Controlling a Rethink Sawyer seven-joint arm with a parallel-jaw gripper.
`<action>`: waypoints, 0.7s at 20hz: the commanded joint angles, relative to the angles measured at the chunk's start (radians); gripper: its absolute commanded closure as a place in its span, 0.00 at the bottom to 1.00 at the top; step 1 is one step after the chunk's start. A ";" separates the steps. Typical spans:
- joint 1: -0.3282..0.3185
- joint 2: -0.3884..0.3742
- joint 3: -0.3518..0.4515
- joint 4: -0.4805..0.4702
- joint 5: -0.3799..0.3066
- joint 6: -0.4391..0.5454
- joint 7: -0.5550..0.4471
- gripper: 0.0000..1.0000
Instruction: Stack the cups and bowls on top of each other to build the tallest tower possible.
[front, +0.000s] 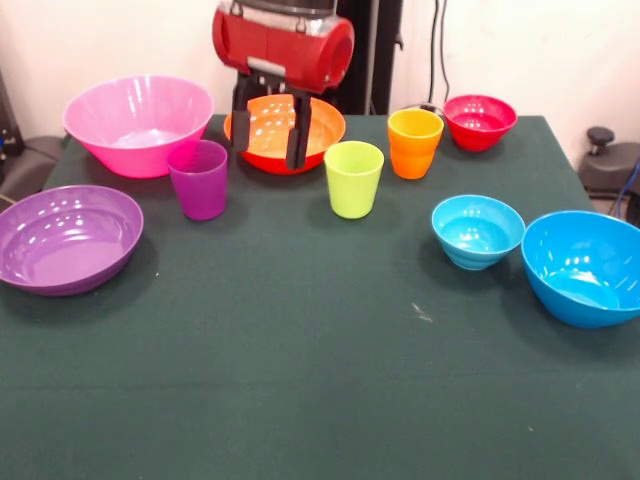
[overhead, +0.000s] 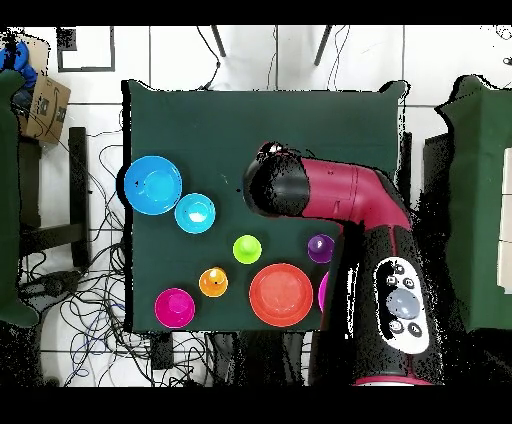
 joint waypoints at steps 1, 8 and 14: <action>0.034 0.089 -0.008 0.108 -0.049 -0.059 0.072 0.00; -0.025 0.084 0.051 0.164 -0.045 -0.073 -0.022 0.00; -0.106 0.008 0.142 0.231 -0.077 -0.044 -0.172 0.00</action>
